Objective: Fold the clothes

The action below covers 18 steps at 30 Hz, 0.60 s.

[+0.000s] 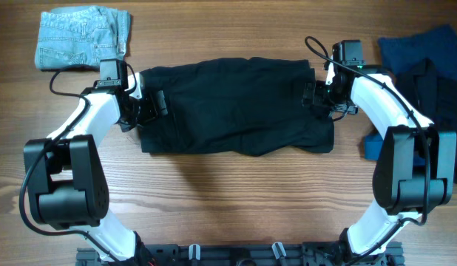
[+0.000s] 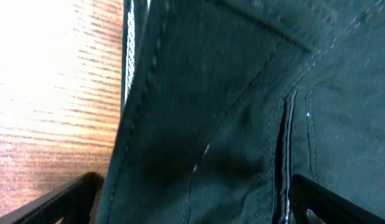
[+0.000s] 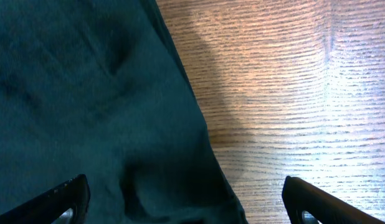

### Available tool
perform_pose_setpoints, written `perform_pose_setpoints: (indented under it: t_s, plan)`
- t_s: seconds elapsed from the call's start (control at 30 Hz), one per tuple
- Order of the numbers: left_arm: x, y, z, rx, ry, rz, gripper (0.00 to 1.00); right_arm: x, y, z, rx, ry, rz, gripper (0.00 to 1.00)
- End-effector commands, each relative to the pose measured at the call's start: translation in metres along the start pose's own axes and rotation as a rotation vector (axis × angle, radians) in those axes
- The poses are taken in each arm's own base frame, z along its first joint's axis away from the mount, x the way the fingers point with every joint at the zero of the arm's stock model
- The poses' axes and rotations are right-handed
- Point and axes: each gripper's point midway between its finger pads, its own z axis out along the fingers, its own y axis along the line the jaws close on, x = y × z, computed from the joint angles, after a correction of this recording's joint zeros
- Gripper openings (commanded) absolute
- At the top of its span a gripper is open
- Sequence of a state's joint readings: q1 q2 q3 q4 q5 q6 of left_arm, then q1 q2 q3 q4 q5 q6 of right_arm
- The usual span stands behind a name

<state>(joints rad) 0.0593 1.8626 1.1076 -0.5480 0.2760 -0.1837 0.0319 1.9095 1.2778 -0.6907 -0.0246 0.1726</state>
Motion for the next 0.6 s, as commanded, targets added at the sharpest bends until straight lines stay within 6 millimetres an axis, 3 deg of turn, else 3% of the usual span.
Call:
perform_pose_setpoints:
  t_s: [0.0, 0.13, 0.17, 0.3, 0.47, 0.57]
  plan:
    - [0.017, 0.006, 0.025, 0.021, 0.083, -0.004, 1.0, 0.007, 0.0, 0.008, 0.003, 0.025, -0.021, 1.0]
    - [0.025, 0.002, 0.034, 0.063, 0.124, -0.016, 0.99, 0.007, 0.0, 0.008, 0.003, 0.025, -0.021, 1.0]
    - [0.027, 0.001, 0.036, 0.077, 0.134, -0.019, 0.95, 0.007, 0.0, 0.008, 0.003, 0.025, -0.022, 1.0]
    - [0.034, -0.014, 0.039, 0.175, 0.167, 0.014, 0.66, 0.006, 0.007, 0.008, -0.036, 0.022, -0.048, 1.0]
    - [0.034, -0.015, 0.039, 0.18, 0.169, 0.019, 0.17, 0.002, 0.016, 0.008, -0.09, 0.007, -0.105, 0.99]
    - [0.028, -0.01, 0.04, 0.155, 0.14, 0.026, 0.04, 0.003, 0.016, 0.008, -0.089, 0.008, -0.11, 1.0]
